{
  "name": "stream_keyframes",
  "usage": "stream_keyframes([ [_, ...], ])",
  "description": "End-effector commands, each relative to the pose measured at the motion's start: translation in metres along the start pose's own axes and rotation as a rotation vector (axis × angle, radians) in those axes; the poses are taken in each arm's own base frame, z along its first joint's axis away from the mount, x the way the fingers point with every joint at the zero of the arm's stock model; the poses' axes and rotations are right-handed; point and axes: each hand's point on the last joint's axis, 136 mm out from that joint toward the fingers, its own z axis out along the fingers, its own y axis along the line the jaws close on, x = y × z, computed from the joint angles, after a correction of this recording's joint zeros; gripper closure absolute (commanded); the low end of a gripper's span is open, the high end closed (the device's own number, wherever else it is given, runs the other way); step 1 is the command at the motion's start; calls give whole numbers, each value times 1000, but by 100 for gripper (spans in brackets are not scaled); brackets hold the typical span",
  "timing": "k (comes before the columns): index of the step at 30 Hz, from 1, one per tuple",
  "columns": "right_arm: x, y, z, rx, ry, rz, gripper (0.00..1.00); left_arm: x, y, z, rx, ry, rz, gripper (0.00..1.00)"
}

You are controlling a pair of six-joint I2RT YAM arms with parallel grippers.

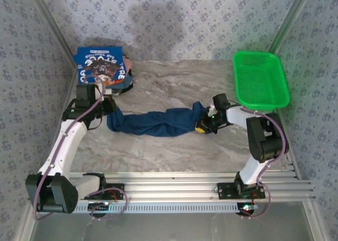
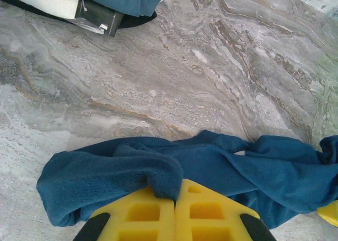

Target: Fold and stack the t-shirts

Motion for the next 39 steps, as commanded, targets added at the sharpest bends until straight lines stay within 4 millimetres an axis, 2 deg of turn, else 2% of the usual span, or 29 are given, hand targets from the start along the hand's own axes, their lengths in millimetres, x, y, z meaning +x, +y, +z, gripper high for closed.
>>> stream_keyframes([
  [1, -7, 10, -13, 5, -26, -14, 99, -7, 1, -8, -5, -36, 19, 100],
  [10, 5, 37, -45, -39, -32, -36, 100, -15, 3, -12, -8, -61, 10, 100],
  [18, 13, 73, -80, -115, -43, -66, 100, -34, -7, -22, 7, -103, 23, 100],
  [23, 7, 105, -109, -182, -81, -99, 100, -58, -22, -34, 41, -155, 29, 100],
  [25, 4, 108, -116, -203, -84, -88, 100, -68, -27, -39, 49, -176, 35, 100],
  [26, -2, 120, -127, -226, -108, -106, 100, -71, -29, -40, 52, -180, 37, 100],
  [29, -6, 129, -138, -254, -129, -111, 100, -79, -33, -45, 59, -199, 41, 100],
  [32, -6, 126, -134, -252, -110, -103, 100, -79, -32, -43, 56, -196, 44, 100],
  [33, -6, 122, -128, -249, -93, -101, 100, -77, -31, -42, 54, -191, 42, 100],
  [37, 18, 94, -91, -187, 34, -54, 100, -64, -22, -36, 33, -164, 38, 100],
  [39, 29, 86, -79, -180, 81, -37, 100, -58, -18, -33, 22, -148, 34, 100],
])
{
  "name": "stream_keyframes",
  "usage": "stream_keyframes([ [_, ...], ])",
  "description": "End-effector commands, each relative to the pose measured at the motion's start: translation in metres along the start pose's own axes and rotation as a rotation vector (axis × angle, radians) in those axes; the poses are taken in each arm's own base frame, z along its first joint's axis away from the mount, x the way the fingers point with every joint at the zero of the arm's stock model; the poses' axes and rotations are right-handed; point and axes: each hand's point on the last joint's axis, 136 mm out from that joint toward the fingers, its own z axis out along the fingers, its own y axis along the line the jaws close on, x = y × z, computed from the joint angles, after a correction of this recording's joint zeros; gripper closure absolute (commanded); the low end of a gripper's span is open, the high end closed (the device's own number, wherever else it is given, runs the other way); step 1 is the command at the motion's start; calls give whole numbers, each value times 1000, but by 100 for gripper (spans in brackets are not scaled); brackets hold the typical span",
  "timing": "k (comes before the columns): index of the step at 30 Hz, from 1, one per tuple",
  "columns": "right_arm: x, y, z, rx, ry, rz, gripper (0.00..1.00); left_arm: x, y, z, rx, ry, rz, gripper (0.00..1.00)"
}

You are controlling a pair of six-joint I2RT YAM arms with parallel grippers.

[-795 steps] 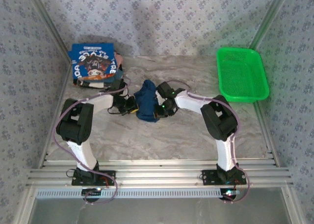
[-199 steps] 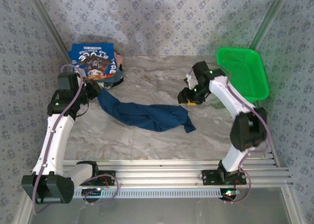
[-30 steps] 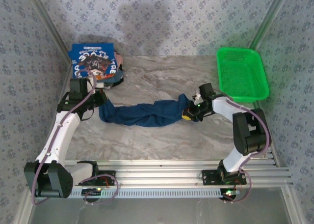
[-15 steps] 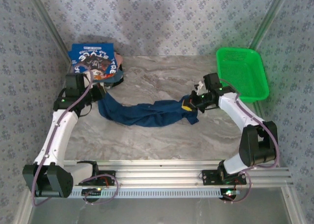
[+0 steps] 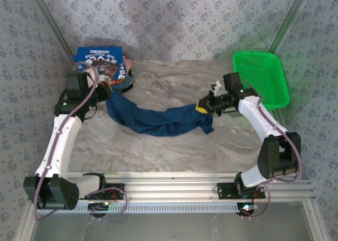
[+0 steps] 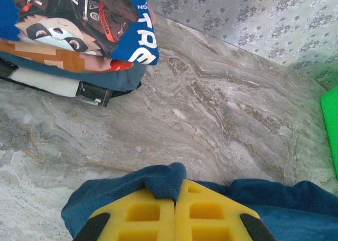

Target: Fold and stack the t-shirts

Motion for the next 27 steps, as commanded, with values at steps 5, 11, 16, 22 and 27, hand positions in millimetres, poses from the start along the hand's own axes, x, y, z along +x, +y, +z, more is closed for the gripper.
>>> stream_keyframes([
  [5, 68, -43, 33, 61, 248, 76, 100, 23, 16, 1, -33, 41, 3, 100],
  [11, 101, -94, 45, 157, 352, 160, 100, 37, 24, 5, -46, 67, -10, 100],
  [16, 93, -116, 56, 230, 388, 156, 100, 44, 27, 9, -47, 82, -18, 100],
  [22, 61, -112, 71, 225, 336, 131, 99, 48, 27, 10, -48, 93, -14, 100],
  [27, 44, -117, 79, 245, 302, 136, 85, 53, 25, 14, -41, 105, -7, 100],
])
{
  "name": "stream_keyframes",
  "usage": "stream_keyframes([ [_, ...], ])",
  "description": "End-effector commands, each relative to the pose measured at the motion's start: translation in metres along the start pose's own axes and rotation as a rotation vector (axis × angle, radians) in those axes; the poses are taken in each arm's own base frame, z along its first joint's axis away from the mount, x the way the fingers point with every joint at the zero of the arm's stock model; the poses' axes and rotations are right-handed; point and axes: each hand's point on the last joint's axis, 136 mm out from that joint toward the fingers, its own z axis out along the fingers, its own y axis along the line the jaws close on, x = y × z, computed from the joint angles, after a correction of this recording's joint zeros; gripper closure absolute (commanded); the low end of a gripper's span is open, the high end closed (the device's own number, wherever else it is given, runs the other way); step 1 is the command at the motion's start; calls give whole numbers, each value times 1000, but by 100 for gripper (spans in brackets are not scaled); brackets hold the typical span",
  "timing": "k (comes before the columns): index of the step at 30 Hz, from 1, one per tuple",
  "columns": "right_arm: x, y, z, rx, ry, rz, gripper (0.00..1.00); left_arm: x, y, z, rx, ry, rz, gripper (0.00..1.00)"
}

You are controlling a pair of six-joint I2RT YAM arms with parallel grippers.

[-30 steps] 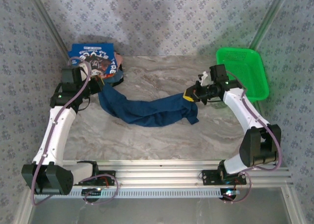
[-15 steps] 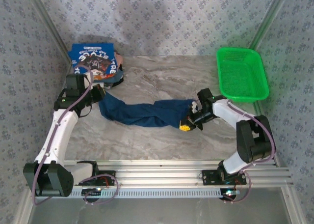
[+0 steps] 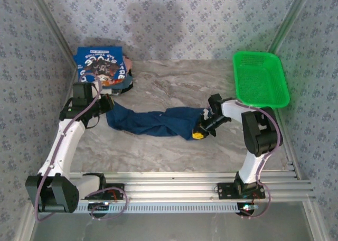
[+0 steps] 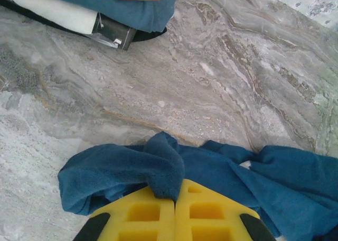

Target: Fold and stack the t-shirts

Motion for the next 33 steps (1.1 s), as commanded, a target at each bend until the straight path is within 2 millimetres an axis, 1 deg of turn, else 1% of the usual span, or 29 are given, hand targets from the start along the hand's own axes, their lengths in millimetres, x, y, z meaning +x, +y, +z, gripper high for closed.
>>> stream_keyframes([
  [1, -13, 0, -2, 9, -38, -5, 80, -3, -6, -4, 20, -23, 28, 100],
  [2, -12, 2, -4, 7, -47, -10, 75, -3, -6, -4, 20, -22, 31, 100],
  [4, -6, 4, -11, 15, -63, -9, 70, -2, -7, -3, 18, -20, 36, 100],
  [5, -2, 5, -15, 17, -73, -9, 65, -2, -7, -3, 20, -19, 37, 100],
  [8, 14, 4, -27, 10, -101, 7, 62, -1, -9, -1, 24, -15, 41, 100],
  [12, 36, -5, -35, 13, -118, 47, 59, -1, -11, 2, 29, -11, 46, 100],
  [15, 45, -10, -33, -11, -127, 84, 57, 0, -13, 5, 33, -5, 51, 100],
  [19, 51, -22, -22, -29, -114, 130, 56, 2, -15, 6, 37, 2, 56, 100],
  [23, 49, -27, -12, -62, -124, 156, 55, 2, -15, 5, 38, 3, 58, 100],
  [28, 37, -31, -4, -71, -143, 164, 54, 4, -16, 5, 40, 7, 59, 100],
  [33, 24, -29, -1, -58, -151, 159, 53, 5, -16, 4, 40, 8, 61, 100],
])
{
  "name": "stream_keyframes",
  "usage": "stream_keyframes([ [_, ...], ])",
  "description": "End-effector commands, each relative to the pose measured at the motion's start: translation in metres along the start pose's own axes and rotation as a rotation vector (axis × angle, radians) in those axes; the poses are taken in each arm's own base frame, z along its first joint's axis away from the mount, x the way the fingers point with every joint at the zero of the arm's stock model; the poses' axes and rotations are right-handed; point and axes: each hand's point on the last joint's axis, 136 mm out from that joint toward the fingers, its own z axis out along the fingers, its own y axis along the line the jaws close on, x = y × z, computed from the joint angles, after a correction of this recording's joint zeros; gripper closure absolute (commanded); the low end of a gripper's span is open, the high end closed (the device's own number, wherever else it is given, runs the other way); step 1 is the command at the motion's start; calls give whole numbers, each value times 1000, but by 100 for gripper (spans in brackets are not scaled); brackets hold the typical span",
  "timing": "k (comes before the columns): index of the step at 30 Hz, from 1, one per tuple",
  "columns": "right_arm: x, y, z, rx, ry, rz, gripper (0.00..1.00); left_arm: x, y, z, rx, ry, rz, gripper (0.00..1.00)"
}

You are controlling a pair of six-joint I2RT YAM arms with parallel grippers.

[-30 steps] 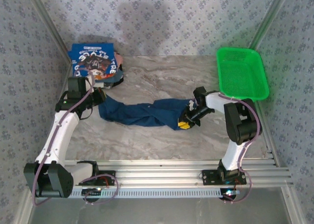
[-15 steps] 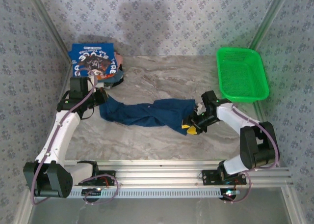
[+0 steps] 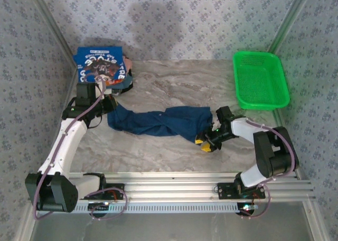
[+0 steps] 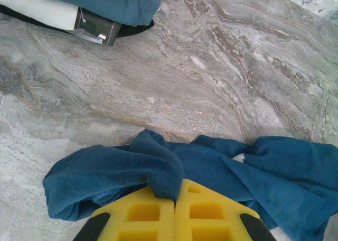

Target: Fold and stack the t-shirts

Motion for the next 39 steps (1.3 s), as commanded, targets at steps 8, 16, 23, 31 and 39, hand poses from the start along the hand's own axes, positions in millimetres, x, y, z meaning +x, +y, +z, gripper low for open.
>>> stream_keyframes([
  [8, -22, 13, 3, 93, -43, -26, 53, 1, -2, -3, 7, -13, 31, 100],
  [16, -16, 8, 10, 291, -3, -85, 54, 9, 4, -6, -3, -17, 24, 100],
  [23, -14, 13, -4, 411, -25, -168, 54, 14, 7, -10, -12, -19, 28, 100],
  [31, -9, 7, -4, 562, -12, -273, 52, 13, 8, -12, -11, -29, 28, 100],
  [39, -12, 1, 9, 666, -10, -338, 46, 13, 8, -12, -14, -25, 26, 100],
])
